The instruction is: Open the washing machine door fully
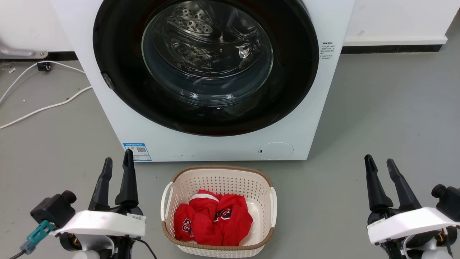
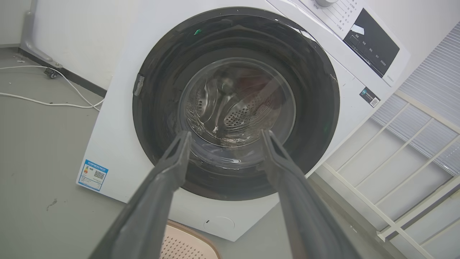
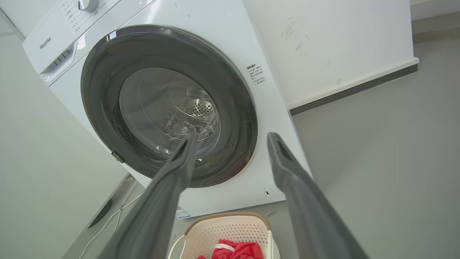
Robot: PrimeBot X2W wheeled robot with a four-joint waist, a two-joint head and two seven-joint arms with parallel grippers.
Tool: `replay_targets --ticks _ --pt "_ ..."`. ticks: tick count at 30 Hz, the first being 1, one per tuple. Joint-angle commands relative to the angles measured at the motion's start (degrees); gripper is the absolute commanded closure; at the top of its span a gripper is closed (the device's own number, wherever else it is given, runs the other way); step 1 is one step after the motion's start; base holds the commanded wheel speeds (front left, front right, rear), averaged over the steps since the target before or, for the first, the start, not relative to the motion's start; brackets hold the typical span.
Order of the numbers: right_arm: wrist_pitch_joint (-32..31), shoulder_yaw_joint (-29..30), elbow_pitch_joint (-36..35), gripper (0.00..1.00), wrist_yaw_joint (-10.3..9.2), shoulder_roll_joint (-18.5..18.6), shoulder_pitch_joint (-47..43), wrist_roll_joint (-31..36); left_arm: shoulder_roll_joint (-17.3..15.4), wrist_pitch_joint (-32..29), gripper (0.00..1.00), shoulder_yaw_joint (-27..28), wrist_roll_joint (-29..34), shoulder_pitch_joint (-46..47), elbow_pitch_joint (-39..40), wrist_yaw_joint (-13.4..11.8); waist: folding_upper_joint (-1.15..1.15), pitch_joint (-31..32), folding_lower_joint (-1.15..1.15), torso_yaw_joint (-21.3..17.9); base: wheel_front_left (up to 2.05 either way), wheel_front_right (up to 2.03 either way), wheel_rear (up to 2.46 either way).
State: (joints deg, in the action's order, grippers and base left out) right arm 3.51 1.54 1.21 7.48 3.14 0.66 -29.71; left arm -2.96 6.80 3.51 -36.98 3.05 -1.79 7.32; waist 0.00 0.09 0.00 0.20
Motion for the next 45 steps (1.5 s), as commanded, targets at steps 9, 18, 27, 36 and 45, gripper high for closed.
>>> replay_targets --ticks 9,18,27,36,45 --pt "-0.39 0.24 -1.64 0.00 0.01 -0.09 -0.33 7.35 -0.38 1.77 0.00 -0.99 7.87 -0.27 0.90 -0.41 0.00 0.00 0.00 0.15 0.00 0.00 0.00" --pt "-0.92 0.44 -2.08 0.00 0.01 -0.14 -0.77 13.00 -0.66 3.07 0.00 -2.00 13.68 -0.76 0.75 -0.79 0.00 0.18 0.00 0.27 0.00 0.00 0.00" --pt "-1.24 0.26 -2.58 0.00 0.01 -0.18 -1.19 17.13 -0.97 4.12 0.00 -2.80 18.38 -0.94 0.83 -1.27 0.00 0.37 0.00 0.33 0.00 0.00 0.00" --pt "-1.78 0.17 -2.45 0.00 0.01 -0.22 -1.67 20.20 -1.19 5.24 0.00 -3.46 22.94 -1.14 0.64 -1.78 0.00 0.36 0.00 0.36 0.00 0.00 0.00" --pt "-0.89 -0.01 -2.67 0.00 0.01 -0.26 -1.72 23.35 -1.21 6.28 0.00 -4.03 27.03 -1.20 0.58 -2.08 0.00 0.20 0.00 0.46 0.00 0.00 0.00"
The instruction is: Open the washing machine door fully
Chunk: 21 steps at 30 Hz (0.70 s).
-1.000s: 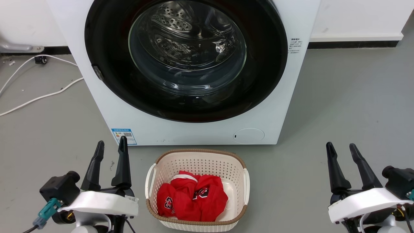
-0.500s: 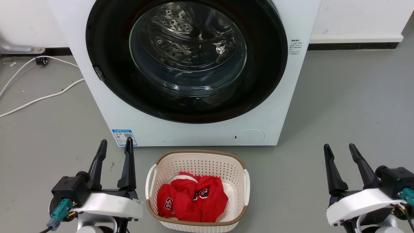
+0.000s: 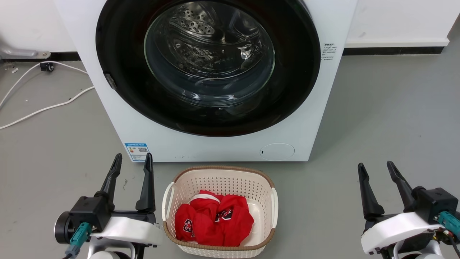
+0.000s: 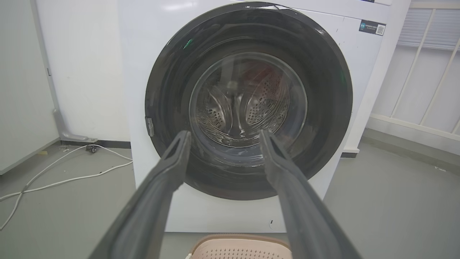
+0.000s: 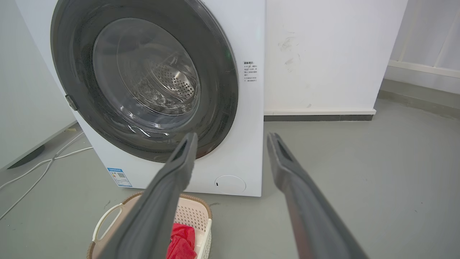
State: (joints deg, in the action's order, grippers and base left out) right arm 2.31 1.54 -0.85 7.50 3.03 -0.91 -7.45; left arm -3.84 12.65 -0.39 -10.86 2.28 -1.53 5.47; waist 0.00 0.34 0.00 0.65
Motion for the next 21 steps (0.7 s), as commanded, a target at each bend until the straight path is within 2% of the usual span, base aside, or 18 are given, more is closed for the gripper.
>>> replay_targets --ticks 1,21 --pt "0.40 -0.02 -0.60 0.00 -0.02 -0.15 -0.10 1.49 -0.33 0.50 0.00 -0.15 1.36 -0.39 0.31 -0.26 0.00 -0.09 0.00 0.03 0.00 0.00 0.00" --pt "2.56 0.47 0.67 0.00 -0.02 -0.24 0.30 5.69 0.17 2.57 0.00 -0.39 8.25 -0.75 -0.56 -0.27 0.00 -0.28 0.00 0.52 0.00 0.00 0.00"
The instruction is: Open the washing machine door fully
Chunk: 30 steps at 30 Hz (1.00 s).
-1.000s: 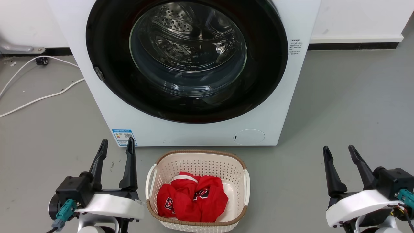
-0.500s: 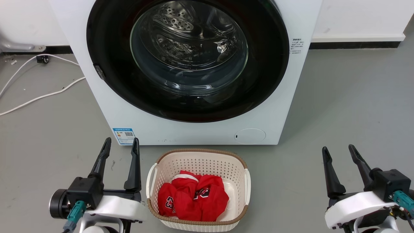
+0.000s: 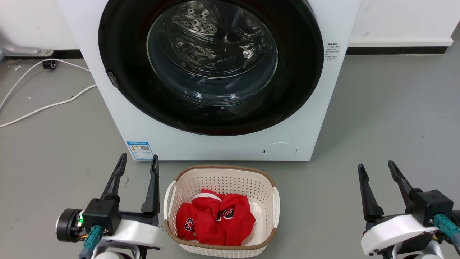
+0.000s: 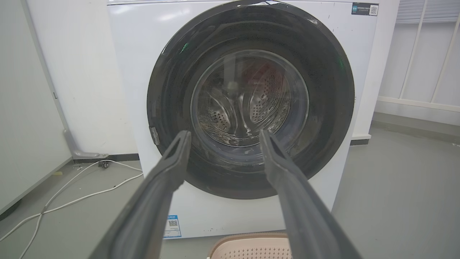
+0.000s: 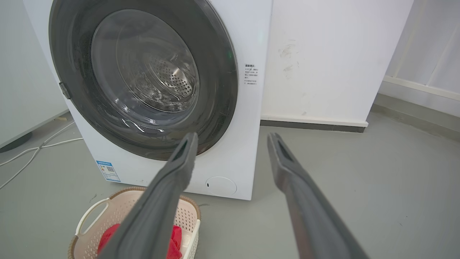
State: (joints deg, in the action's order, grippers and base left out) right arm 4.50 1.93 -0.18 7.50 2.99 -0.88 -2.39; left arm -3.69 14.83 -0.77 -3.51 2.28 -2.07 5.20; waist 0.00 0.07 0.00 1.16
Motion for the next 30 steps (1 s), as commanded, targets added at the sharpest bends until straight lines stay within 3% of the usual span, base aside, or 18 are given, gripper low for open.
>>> replay_targets --ticks 1,21,22,23,24,28,30 --pt "0.53 0.08 0.10 0.00 -0.02 -0.22 0.25 0.57 0.05 0.51 0.00 0.04 1.02 -0.76 -0.09 0.05 0.00 0.00 0.00 0.02 0.00 0.00 0.00" --pt "0.92 0.27 2.53 0.00 -0.02 -0.20 1.07 -2.40 0.53 0.39 0.00 0.72 0.06 -0.43 -1.72 0.69 0.00 -0.07 0.00 -0.13 0.00 0.00 0.00" --pt "0.87 0.27 2.68 0.64 -0.02 -0.20 1.12 -2.69 0.55 0.39 0.00 0.76 0.08 -0.40 -1.73 0.72 0.00 -0.08 0.00 -0.14 0.00 0.00 0.00" --pt "0.94 0.27 2.75 0.89 -0.02 -0.20 1.19 -2.91 0.56 0.39 0.00 0.75 0.10 -0.38 -1.75 0.73 0.00 -0.09 0.00 -0.15 0.00 0.00 0.00" --pt "1.00 0.28 2.87 1.00 -0.02 -0.20 1.25 -3.31 0.58 0.39 0.00 0.76 0.13 -0.35 -1.77 0.77 0.00 -0.11 0.00 -0.15 0.00 0.00 0.00" --pt "1.57 0.32 3.28 1.00 -0.02 -0.20 1.17 -5.27 0.62 0.39 0.00 0.83 0.16 -0.22 -1.79 0.80 0.00 -0.19 0.00 -0.15 0.00 0.00 0.00" --pt "2.56 0.33 3.62 1.00 -0.02 -0.20 1.34 -9.43 0.63 0.39 0.00 0.85 0.16 -0.13 -1.80 0.84 0.00 -0.20 0.00 -0.13 0.00 0.00 0.00"
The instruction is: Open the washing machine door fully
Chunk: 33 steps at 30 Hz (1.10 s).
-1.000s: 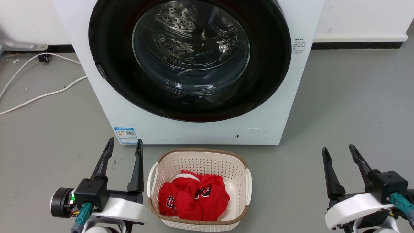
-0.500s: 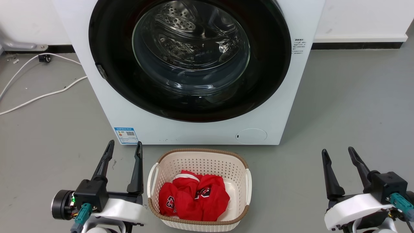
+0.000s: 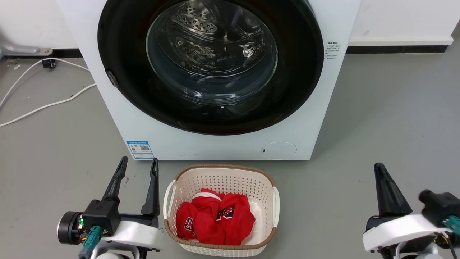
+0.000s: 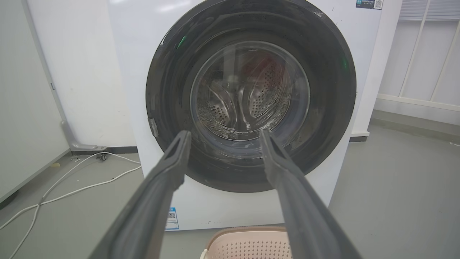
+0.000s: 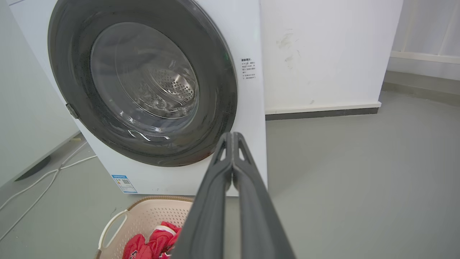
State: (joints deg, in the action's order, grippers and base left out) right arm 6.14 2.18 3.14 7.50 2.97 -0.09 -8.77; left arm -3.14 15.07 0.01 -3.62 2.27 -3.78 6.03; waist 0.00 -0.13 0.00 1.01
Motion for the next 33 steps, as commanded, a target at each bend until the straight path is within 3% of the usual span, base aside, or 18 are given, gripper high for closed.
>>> replay_targets --ticks 1,2,10,14,20,25,33 --pt "1.74 -0.04 0.67 1.00 -0.02 -0.18 0.68 -6.41 0.08 0.15 0.00 0.10 0.26 -0.11 -0.09 0.04 0.00 0.01 0.00 0.04 0.00 0.00 0.00" --pt "1.74 -0.04 0.67 1.00 -0.02 -0.18 0.68 -6.41 0.08 0.15 0.00 0.10 0.26 -0.11 -0.09 0.04 0.00 0.01 0.00 0.04 0.00 0.00 0.00" --pt "7.85 0.40 6.10 1.00 -0.02 -0.12 3.46 -36.19 0.16 0.15 0.00 0.13 -0.15 0.06 -0.16 0.16 0.00 -0.06 0.00 0.13 0.00 0.00 0.00" --pt "8.86 2.18 8.36 1.00 -0.01 -0.12 6.41 -47.24 0.19 0.15 0.00 0.21 -0.74 0.61 0.18 0.20 0.00 -0.61 0.00 0.25 0.00 0.00 0.00" --pt "9.01 6.01 10.41 1.00 -0.01 -0.11 12.54 -53.45 0.24 0.15 0.00 0.01 -1.04 2.20 1.54 0.27 0.00 -3.74 0.00 0.40 0.00 0.00 0.00" --pt "8.43 7.82 13.18 1.00 -0.01 -0.13 22.75 -59.25 0.26 0.15 0.00 0.39 -1.47 4.82 3.32 0.37 0.00 -8.91 0.00 0.52 0.00 0.00 0.00" --pt "0.74 12.28 20.57 1.00 -0.01 3.07 40.63 -64.72 0.27 0.15 0.00 0.96 -2.05 8.91 4.49 0.87 0.00 -14.70 0.00 1.23 0.00 0.00 0.00"
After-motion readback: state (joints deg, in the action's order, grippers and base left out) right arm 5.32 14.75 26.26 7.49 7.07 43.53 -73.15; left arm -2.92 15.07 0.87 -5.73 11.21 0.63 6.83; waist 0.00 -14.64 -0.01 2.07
